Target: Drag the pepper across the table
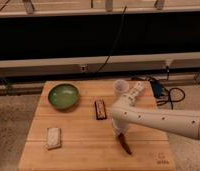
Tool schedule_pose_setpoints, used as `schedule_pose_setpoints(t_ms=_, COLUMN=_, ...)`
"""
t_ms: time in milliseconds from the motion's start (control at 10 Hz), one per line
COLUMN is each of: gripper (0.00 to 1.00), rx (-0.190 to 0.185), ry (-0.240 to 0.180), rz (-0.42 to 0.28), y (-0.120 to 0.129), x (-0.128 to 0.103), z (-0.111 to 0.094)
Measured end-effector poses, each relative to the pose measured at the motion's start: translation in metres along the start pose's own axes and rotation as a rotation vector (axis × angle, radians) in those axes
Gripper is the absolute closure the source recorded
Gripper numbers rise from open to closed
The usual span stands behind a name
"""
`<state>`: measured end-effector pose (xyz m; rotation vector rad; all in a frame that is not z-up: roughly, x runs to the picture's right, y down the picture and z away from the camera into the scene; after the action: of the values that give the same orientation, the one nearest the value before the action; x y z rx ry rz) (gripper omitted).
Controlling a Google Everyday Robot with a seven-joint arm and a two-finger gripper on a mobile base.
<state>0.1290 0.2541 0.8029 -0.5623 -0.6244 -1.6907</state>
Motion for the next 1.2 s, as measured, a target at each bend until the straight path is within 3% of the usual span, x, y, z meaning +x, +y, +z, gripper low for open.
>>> schedule_pose_setpoints(t_ms=1200, gripper=1.0, rx=-0.028, ry=0.004, rz=-0.012, y=0.026, x=0.035, z=-0.013)
